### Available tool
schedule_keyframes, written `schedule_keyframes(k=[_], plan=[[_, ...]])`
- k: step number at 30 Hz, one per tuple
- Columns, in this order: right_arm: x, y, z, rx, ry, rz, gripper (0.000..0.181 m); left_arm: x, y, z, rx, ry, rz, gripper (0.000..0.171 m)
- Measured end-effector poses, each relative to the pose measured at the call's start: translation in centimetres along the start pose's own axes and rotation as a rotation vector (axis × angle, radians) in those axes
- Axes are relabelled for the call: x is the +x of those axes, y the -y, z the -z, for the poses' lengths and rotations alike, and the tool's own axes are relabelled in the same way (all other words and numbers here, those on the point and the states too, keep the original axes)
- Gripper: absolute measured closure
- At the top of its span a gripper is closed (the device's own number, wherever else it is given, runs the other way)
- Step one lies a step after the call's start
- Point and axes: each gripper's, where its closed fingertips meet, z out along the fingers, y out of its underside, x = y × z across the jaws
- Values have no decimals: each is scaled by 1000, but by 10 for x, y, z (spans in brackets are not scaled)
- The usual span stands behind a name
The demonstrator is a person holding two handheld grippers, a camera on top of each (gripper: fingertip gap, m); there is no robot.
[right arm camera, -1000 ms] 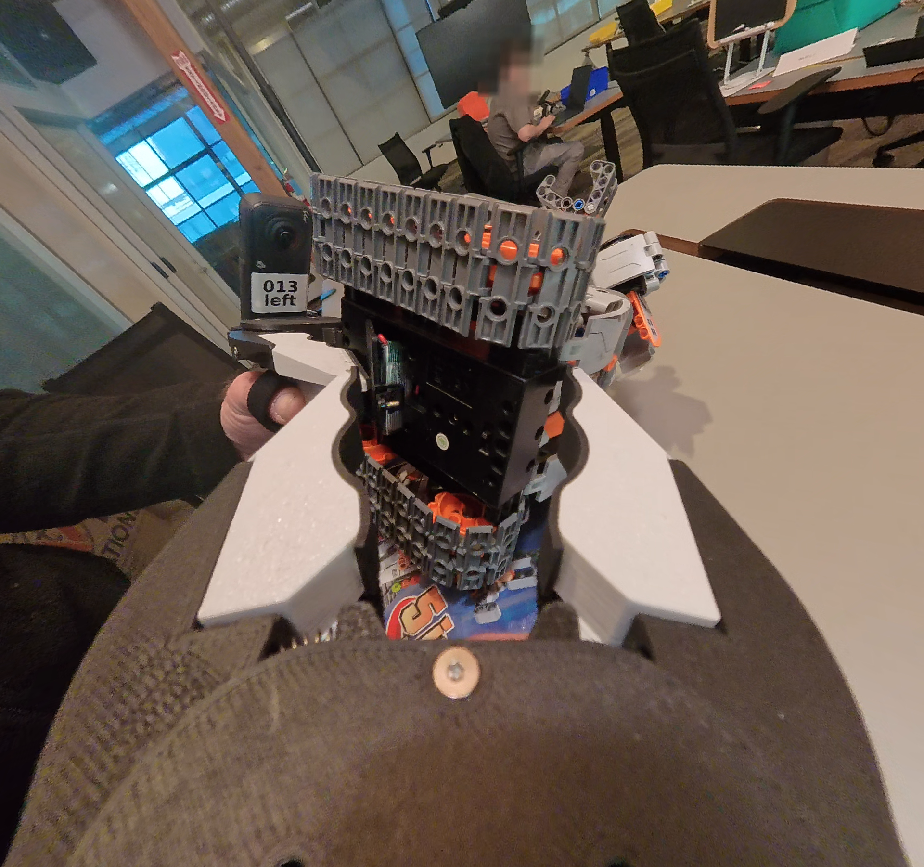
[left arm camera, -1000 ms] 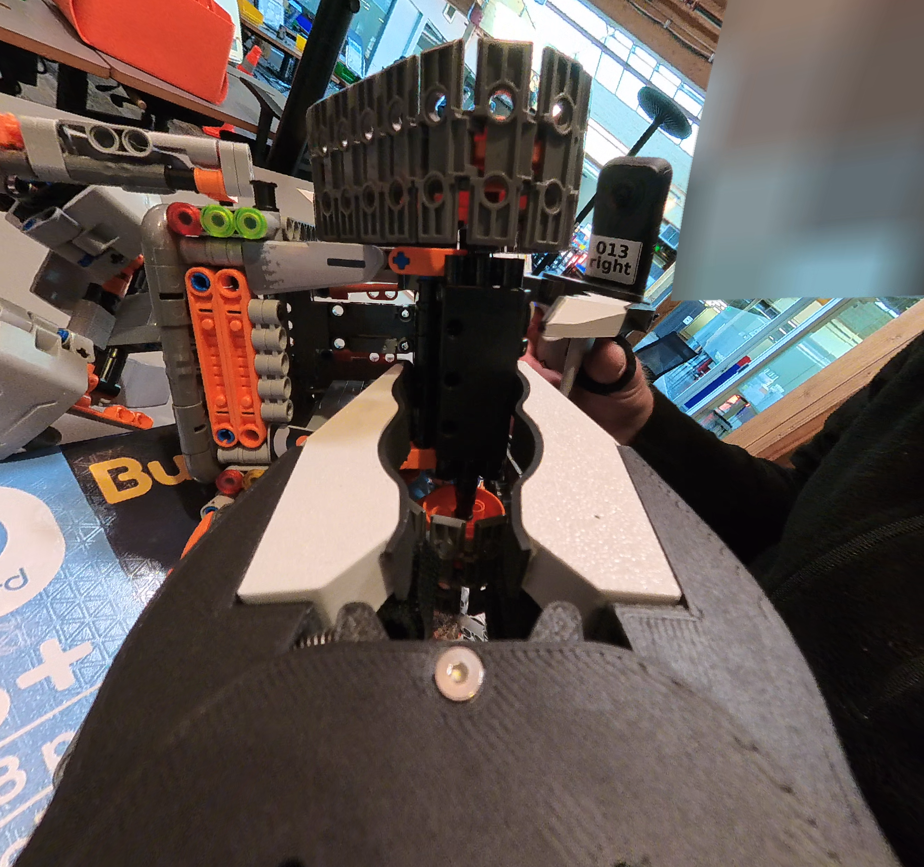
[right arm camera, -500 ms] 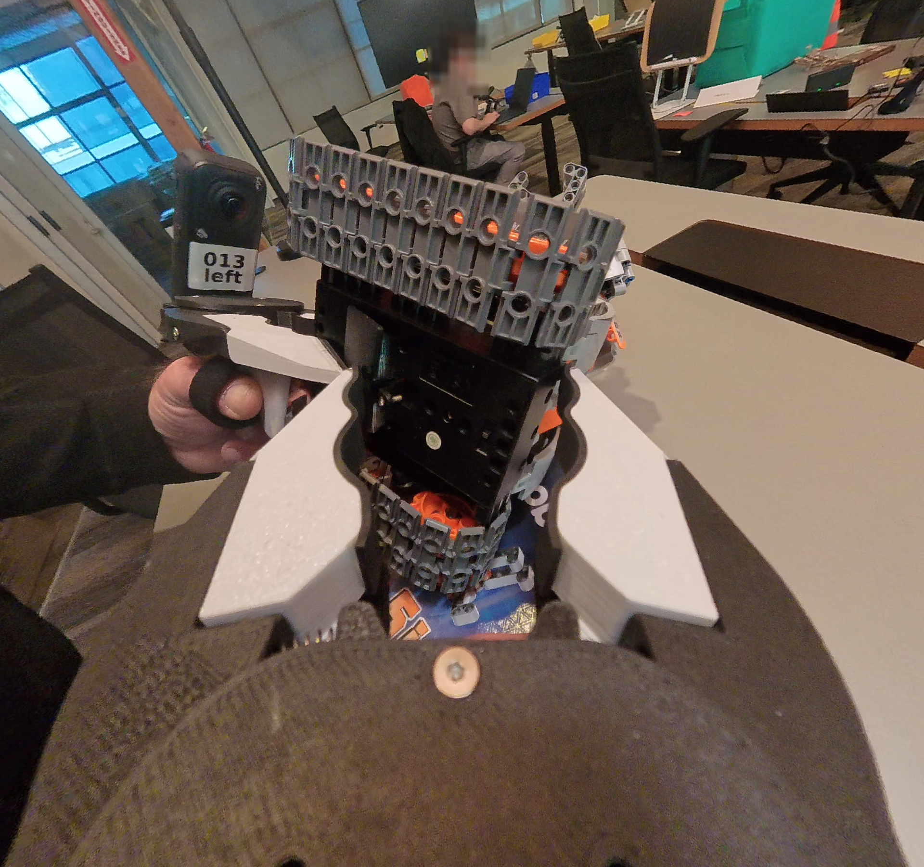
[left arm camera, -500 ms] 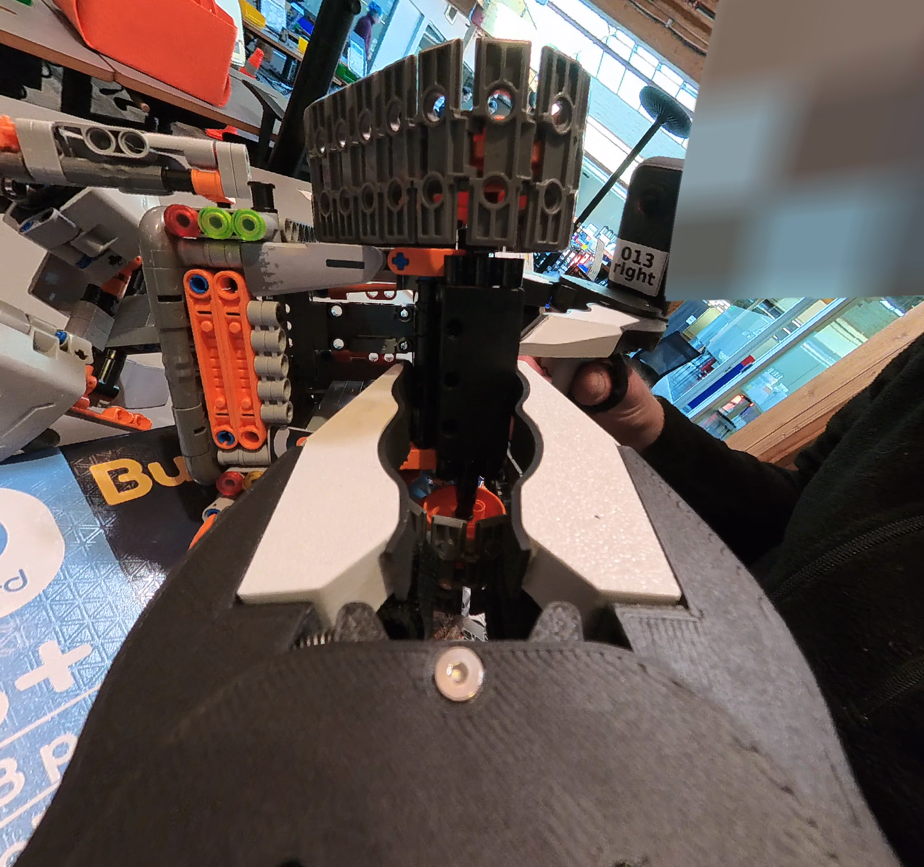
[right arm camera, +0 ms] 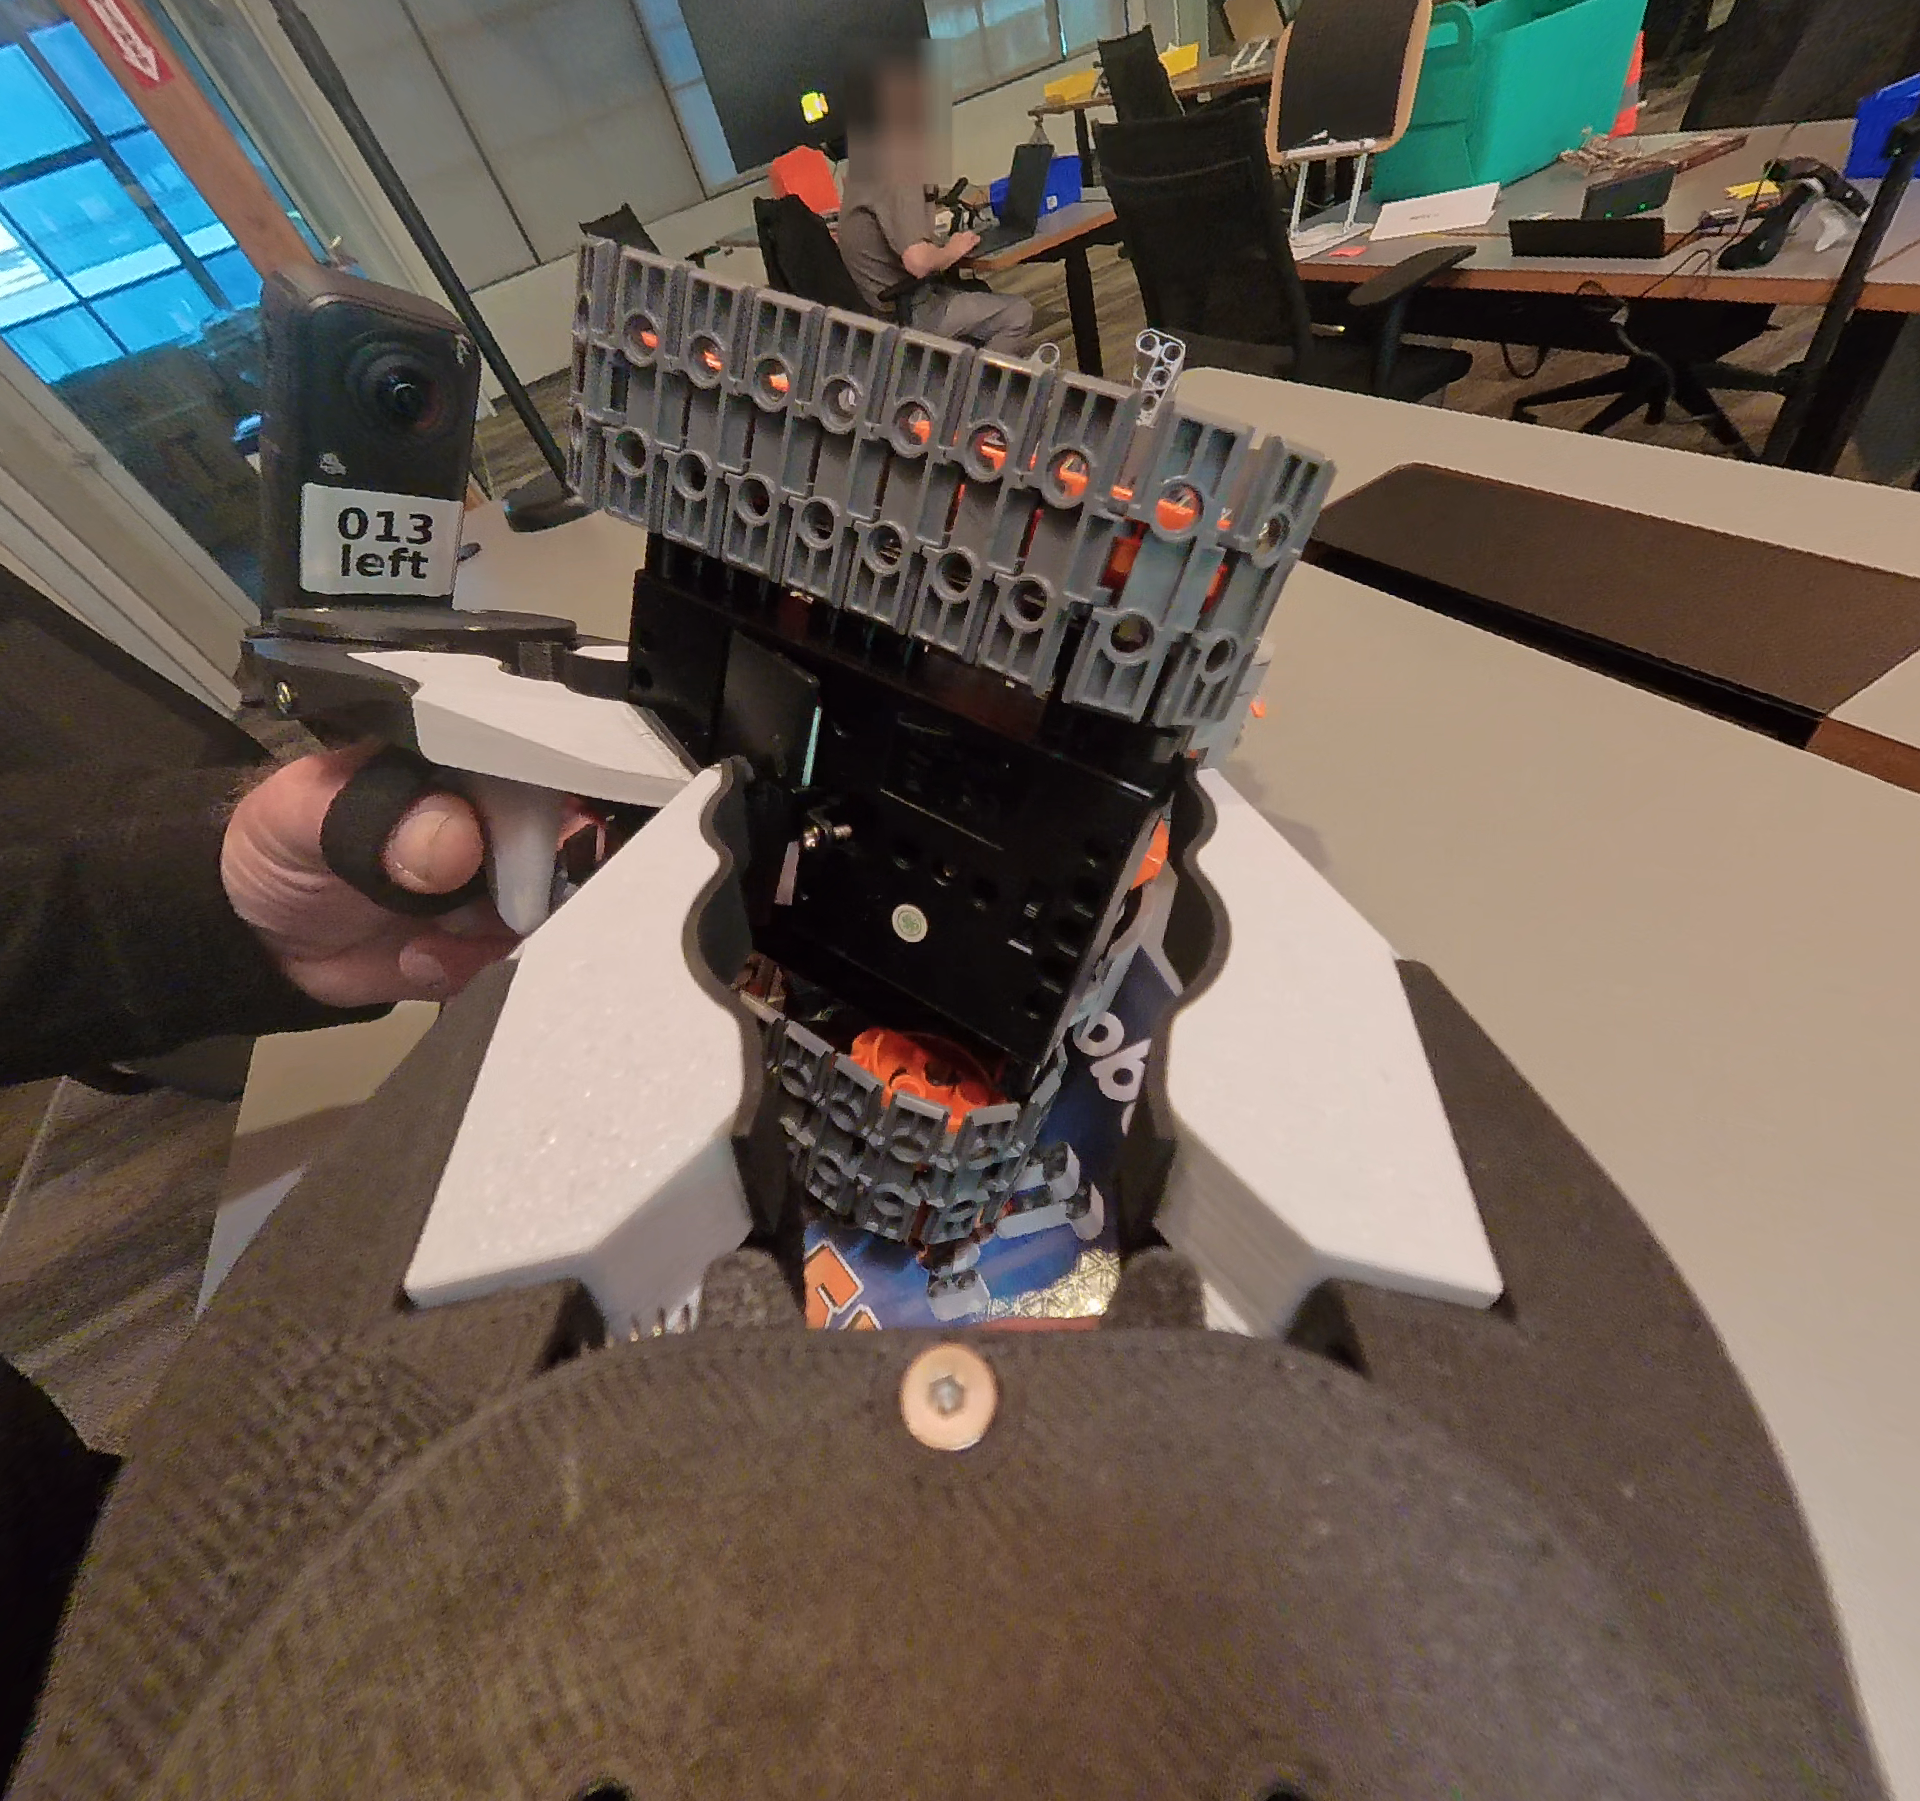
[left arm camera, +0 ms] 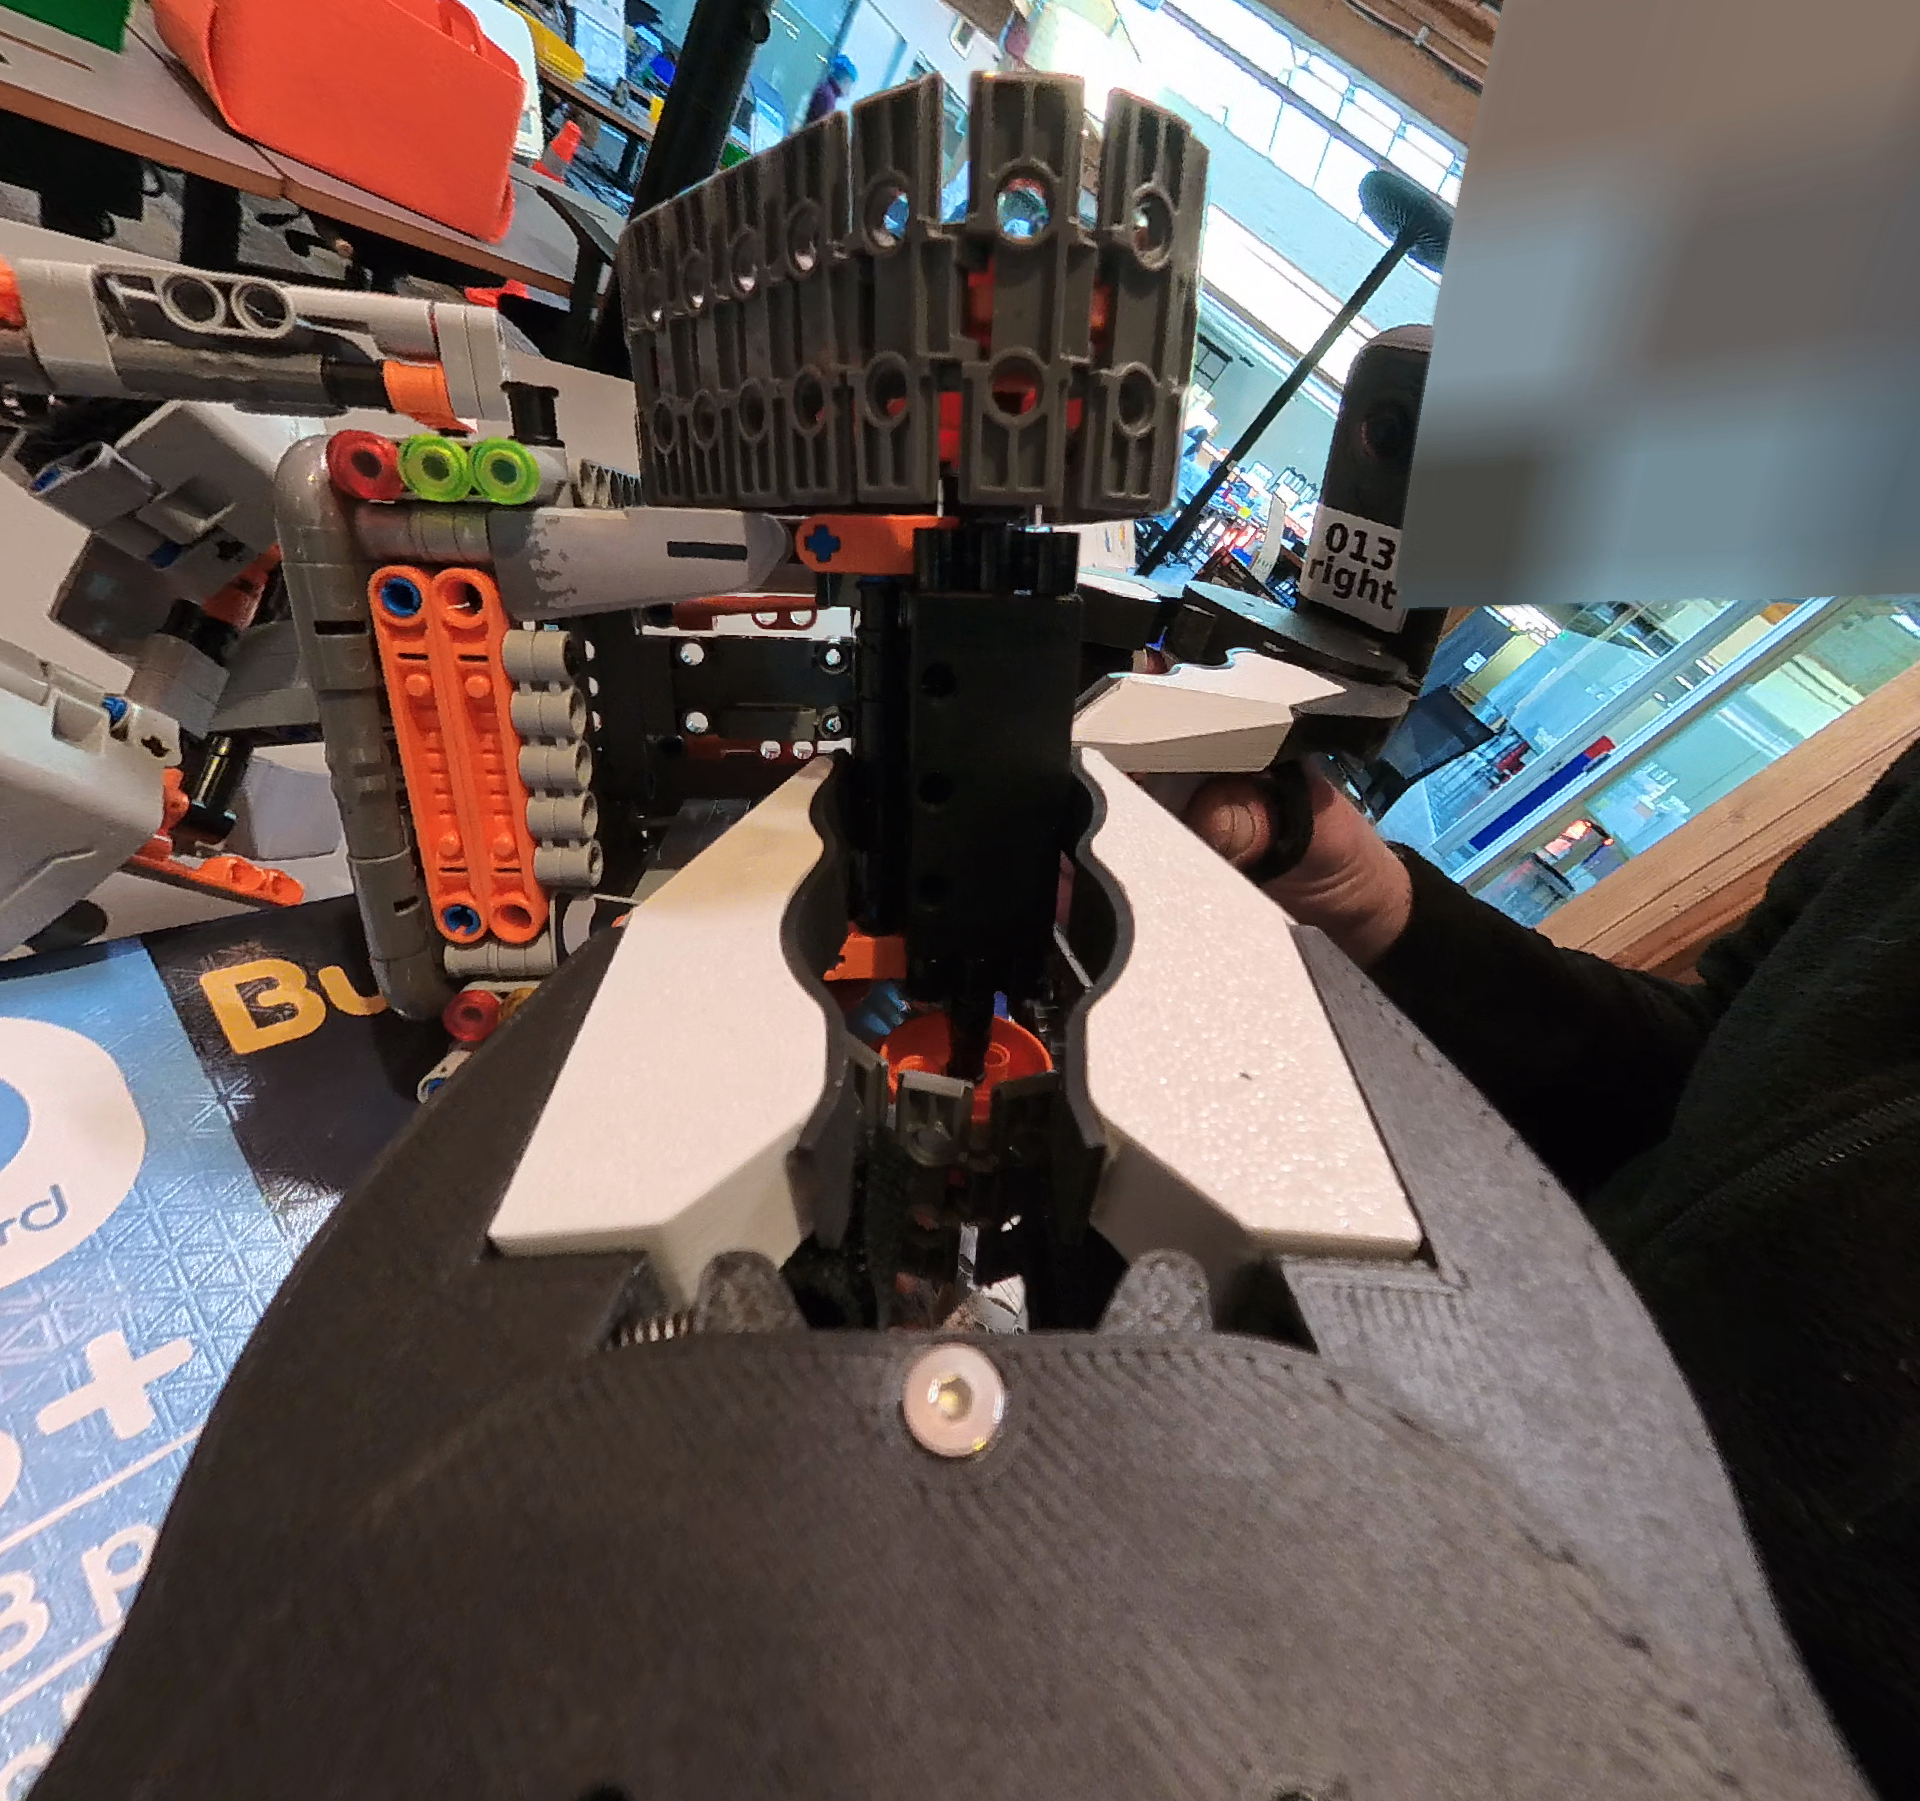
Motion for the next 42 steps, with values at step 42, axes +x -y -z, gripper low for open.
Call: schedule_keyframes(k=[42], plan=[[9,6,4,-52,103,-112,118,2,4,-1,26,-5,57,136]])
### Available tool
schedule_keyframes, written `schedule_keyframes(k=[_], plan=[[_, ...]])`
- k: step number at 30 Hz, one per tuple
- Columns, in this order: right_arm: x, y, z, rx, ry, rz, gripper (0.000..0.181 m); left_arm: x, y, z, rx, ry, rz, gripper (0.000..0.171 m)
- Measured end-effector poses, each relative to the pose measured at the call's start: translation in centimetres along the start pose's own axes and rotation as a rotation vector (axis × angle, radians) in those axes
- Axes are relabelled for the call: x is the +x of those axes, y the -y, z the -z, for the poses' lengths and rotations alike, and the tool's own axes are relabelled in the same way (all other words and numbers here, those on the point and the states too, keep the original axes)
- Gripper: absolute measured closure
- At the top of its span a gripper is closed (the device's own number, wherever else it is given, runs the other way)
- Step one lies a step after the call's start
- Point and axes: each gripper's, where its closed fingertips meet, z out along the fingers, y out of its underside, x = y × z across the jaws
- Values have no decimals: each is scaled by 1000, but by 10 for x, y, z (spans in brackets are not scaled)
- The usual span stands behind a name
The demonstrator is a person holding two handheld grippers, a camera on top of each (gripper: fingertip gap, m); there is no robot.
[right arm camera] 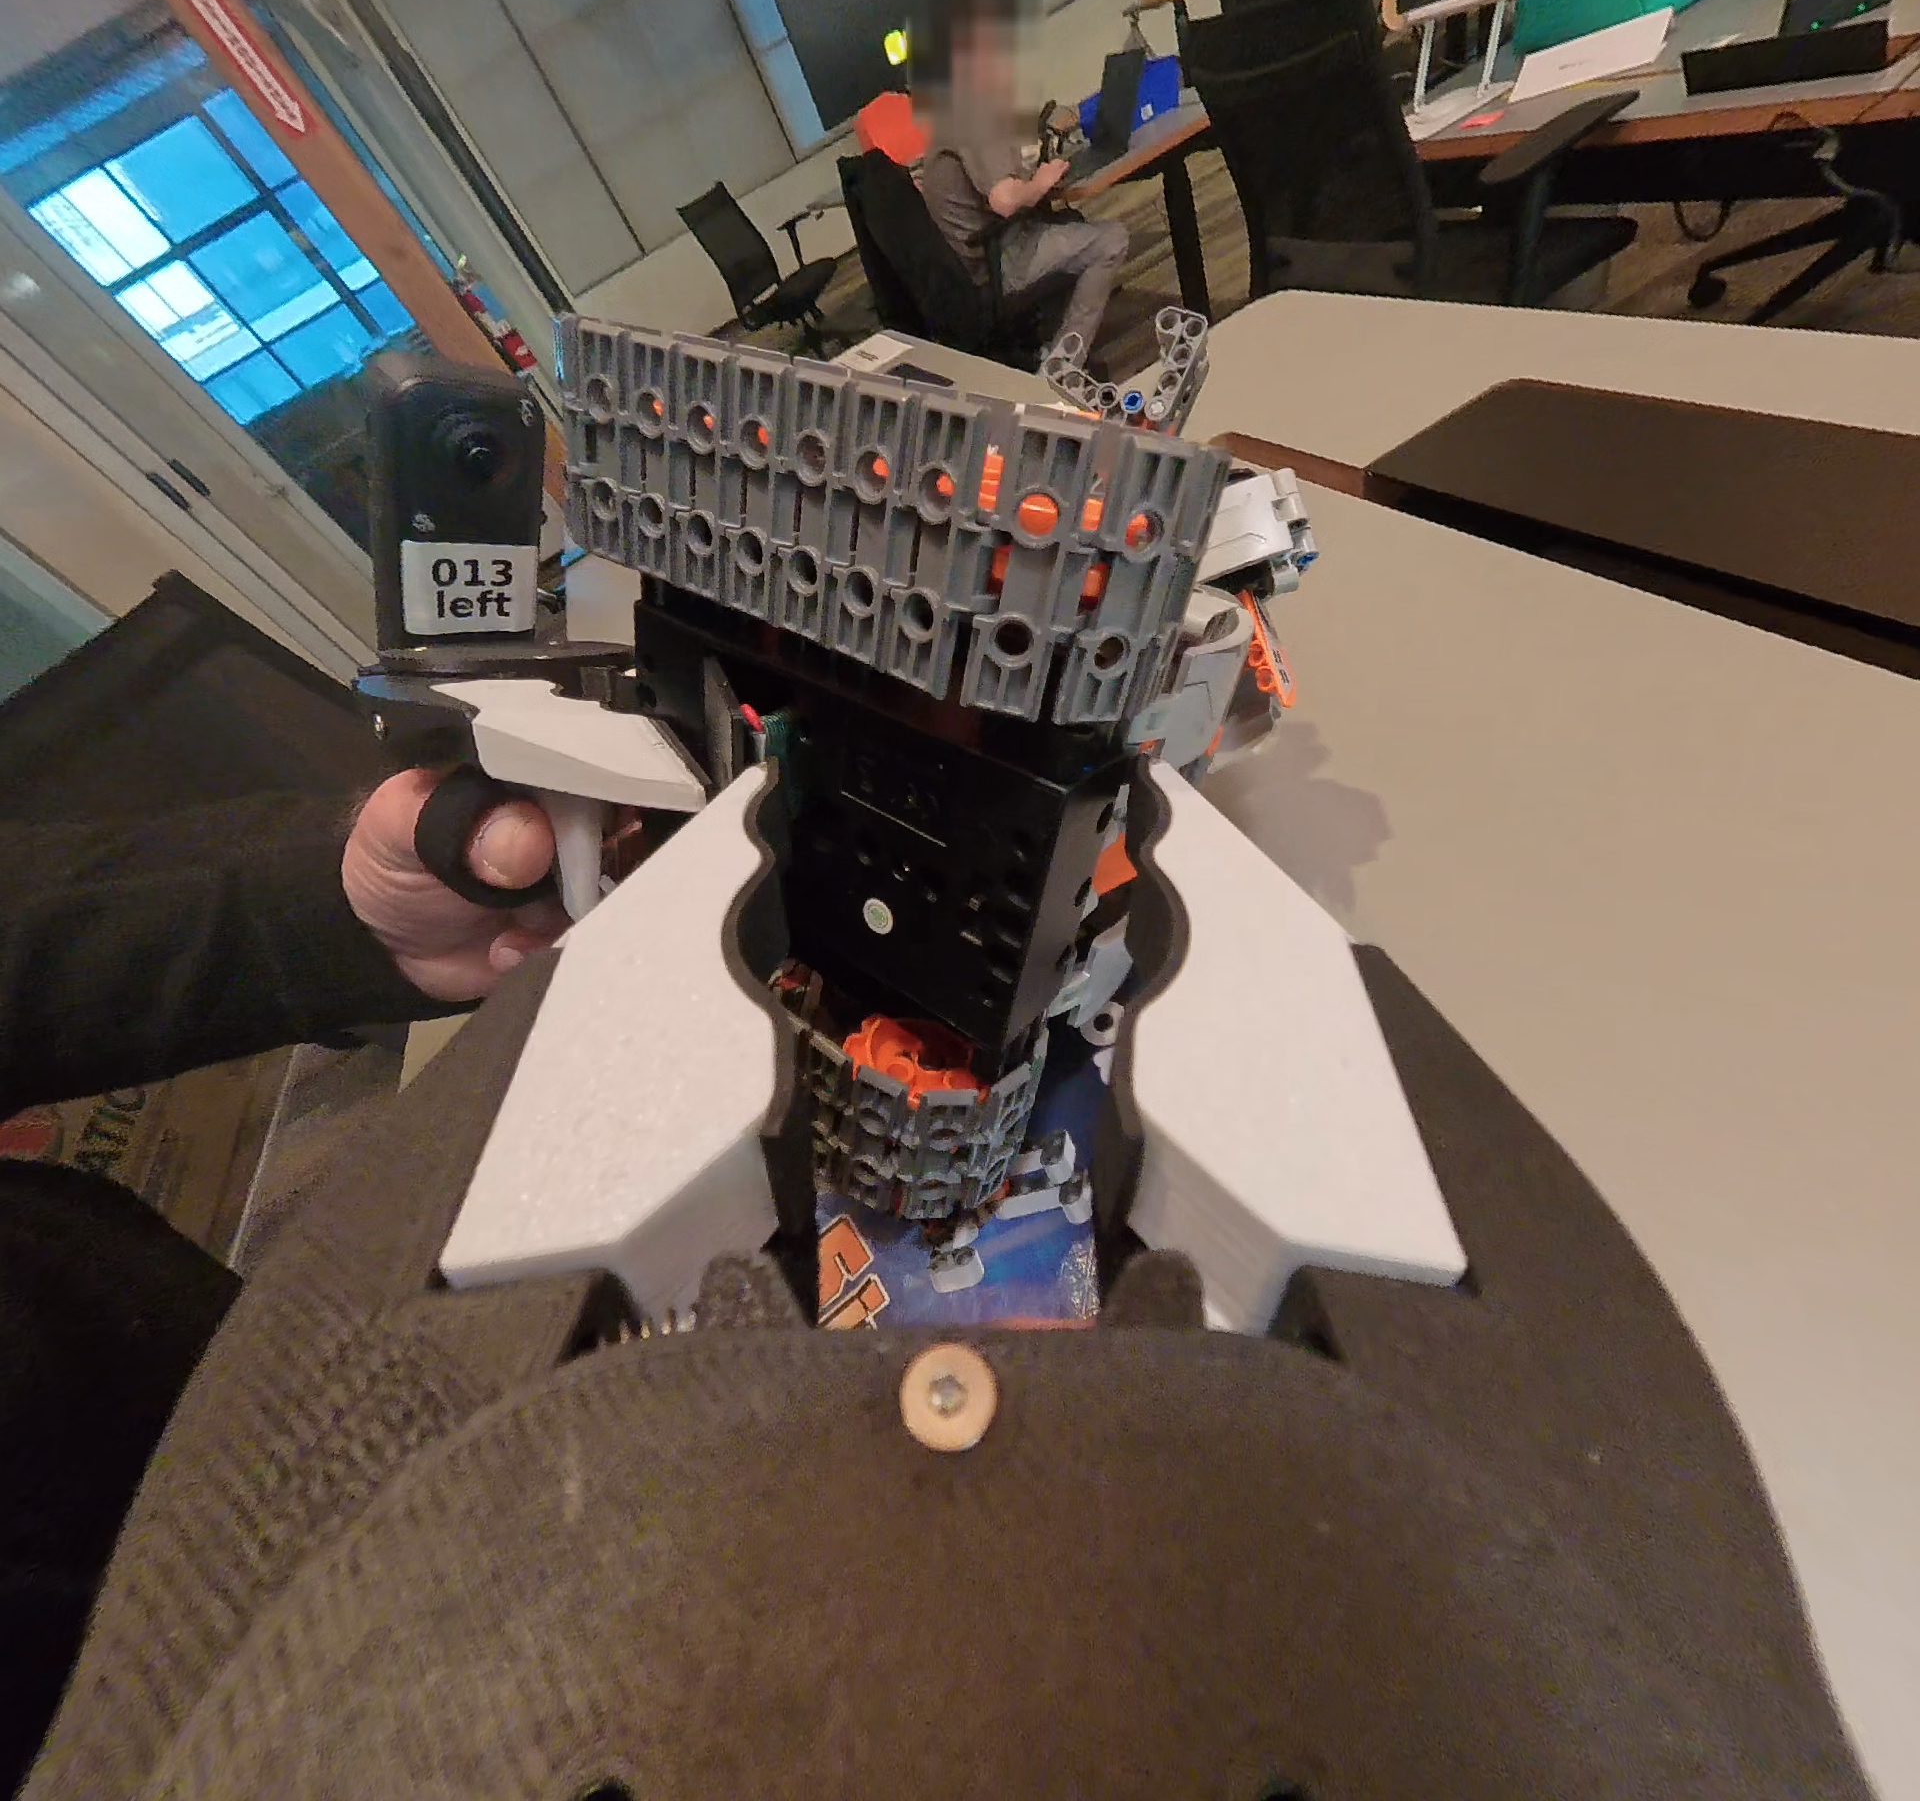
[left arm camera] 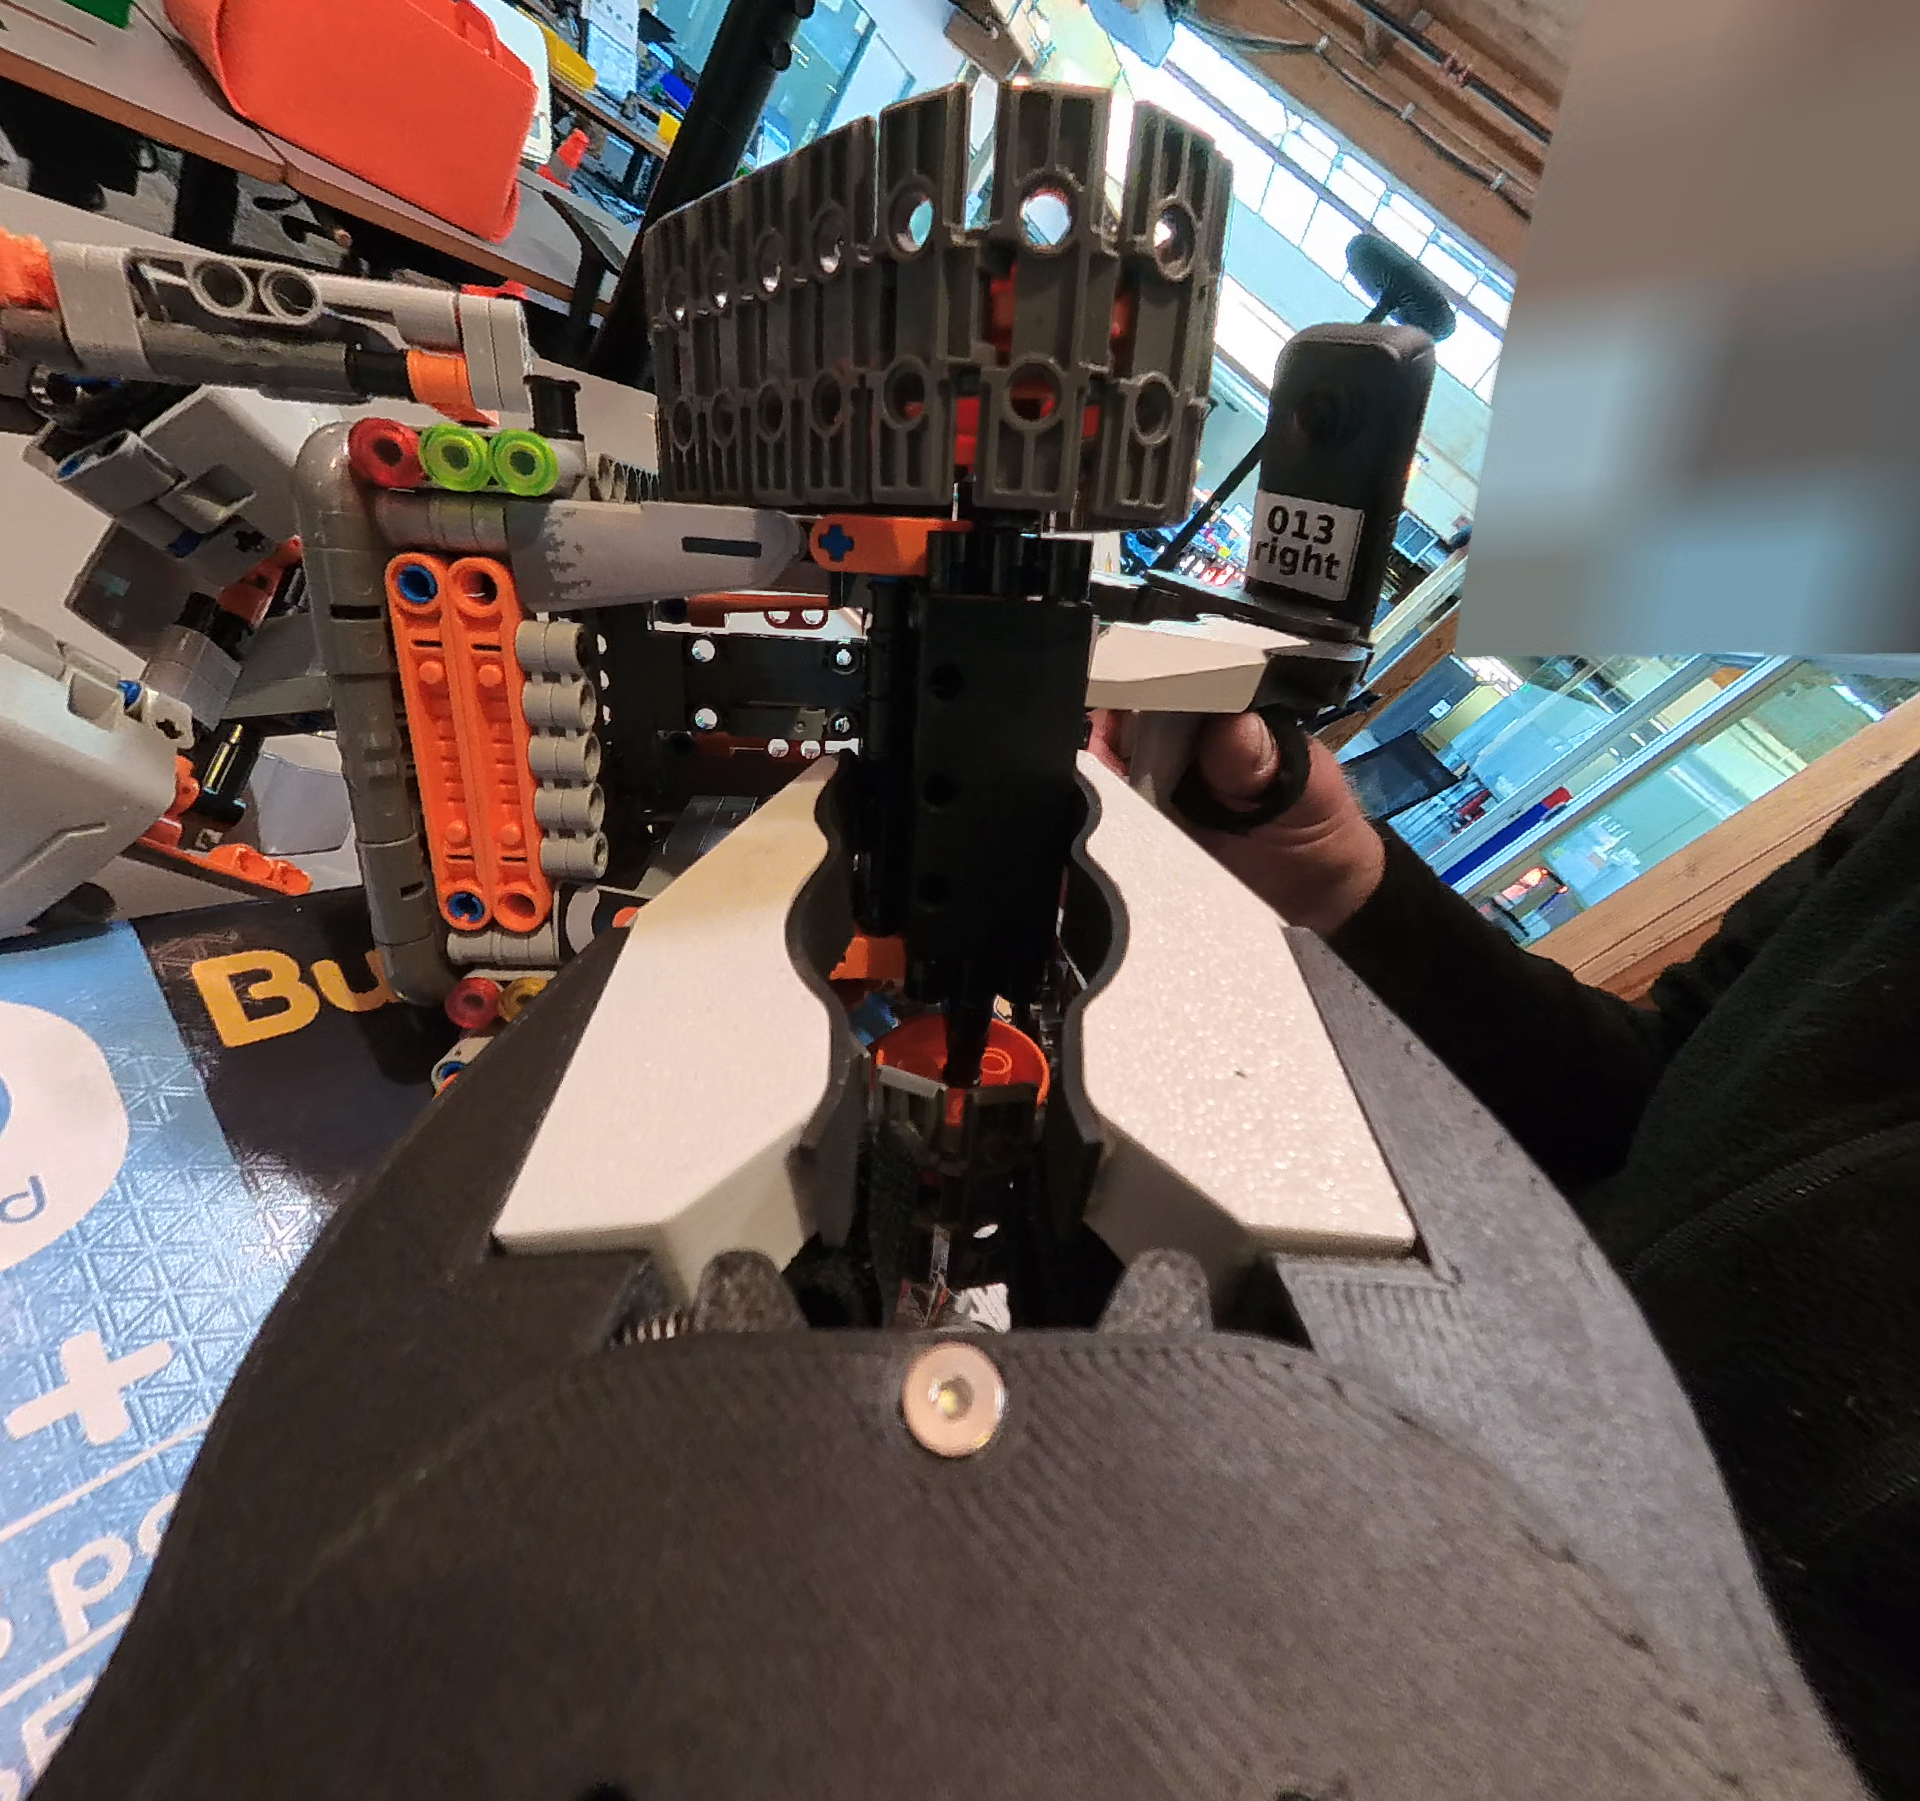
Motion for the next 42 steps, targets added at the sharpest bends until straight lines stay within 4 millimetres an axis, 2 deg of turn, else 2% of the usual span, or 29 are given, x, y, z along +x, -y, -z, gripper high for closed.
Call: schedule_keyframes(k=[8,13,19,34,39,42], plan=[[1,-1,-4,-36,-62,22,118,0,0,1,5,10,-8,137],[-1,3,1,7,48,-88,118,1,0,1,5,3,-3,137],[-4,2,1,-22,61,-71,112,1,0,1,4,5,-9,137],[-3,-1,-4,-60,-4,-21,110,-2,0,2,5,21,-24,137],[-3,-1,-3,-62,-7,-16,112,-2,0,2,5,22,-27,137],[0,-2,-2,-57,-16,-18,121,-2,0,2,4,18,-28,137]])
